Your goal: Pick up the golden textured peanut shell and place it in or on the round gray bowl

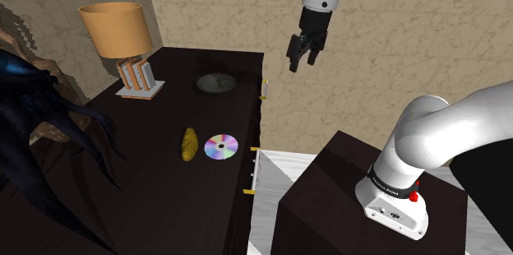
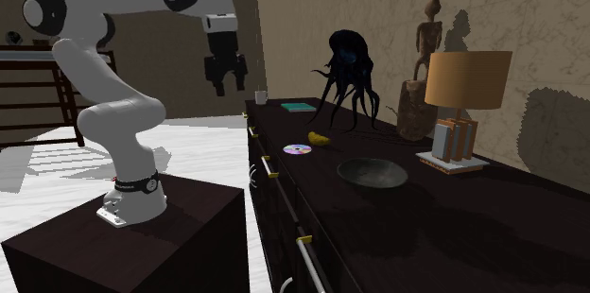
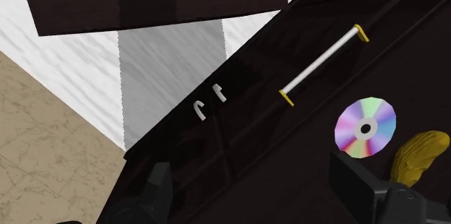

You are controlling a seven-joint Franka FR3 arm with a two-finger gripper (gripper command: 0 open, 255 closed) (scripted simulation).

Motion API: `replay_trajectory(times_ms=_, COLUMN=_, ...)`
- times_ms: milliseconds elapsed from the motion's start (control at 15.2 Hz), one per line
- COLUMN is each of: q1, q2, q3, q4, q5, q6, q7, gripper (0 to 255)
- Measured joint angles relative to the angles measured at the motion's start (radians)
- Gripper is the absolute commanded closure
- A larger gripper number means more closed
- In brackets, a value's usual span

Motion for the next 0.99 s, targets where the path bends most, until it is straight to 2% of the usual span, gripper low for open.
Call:
replay_trajectory(times_ms=594, q1=0.013, q2=0.198, q3=0.188, q4=0.017, q5=0.068, q6=0.214, q7=0.251, gripper=0)
replay_trajectory(times_ms=990, q1=0.003, q2=0.384, q3=0.313, q4=0.079, q5=0.052, q6=0.356, q7=0.435, gripper=0)
